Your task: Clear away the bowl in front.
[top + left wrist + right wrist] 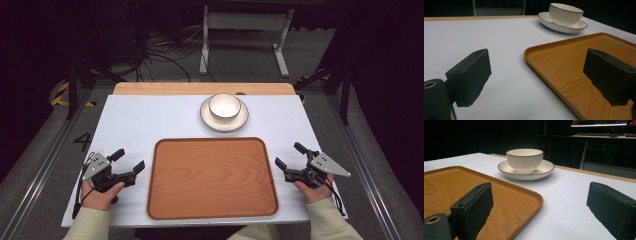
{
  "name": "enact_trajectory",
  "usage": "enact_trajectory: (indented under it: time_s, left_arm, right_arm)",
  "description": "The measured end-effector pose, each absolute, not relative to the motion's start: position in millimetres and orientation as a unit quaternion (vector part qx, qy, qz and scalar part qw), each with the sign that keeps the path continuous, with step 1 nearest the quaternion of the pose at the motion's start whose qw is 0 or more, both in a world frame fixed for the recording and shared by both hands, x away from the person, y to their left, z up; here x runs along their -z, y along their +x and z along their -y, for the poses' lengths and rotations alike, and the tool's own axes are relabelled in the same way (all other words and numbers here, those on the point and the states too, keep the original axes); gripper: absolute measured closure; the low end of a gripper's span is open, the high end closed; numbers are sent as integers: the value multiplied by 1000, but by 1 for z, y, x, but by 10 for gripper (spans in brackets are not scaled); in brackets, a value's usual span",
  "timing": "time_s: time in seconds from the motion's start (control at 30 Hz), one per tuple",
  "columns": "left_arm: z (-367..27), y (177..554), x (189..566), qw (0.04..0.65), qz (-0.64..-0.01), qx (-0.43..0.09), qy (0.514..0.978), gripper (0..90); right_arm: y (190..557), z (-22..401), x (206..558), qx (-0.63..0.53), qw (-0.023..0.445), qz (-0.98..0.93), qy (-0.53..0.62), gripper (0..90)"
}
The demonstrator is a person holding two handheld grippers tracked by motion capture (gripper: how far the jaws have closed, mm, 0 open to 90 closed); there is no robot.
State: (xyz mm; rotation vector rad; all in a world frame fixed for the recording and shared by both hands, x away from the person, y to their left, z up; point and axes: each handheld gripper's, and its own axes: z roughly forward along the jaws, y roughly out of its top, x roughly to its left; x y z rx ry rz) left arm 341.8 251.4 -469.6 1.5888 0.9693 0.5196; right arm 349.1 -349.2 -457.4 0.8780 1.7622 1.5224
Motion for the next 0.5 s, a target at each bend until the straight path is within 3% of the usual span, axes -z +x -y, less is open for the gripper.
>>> enact_trajectory:
  time_s: [0.27,0.5]
  left_arm:
    - [-252,339,462,557,-404,-239,685,96]
    - [-249,337,451,558,-401,-243,685,104]
  right_arm:
    - [350,350,457,-583,313,-672,334,132]
    - [352,351,457,-583,303,-675,335,125]
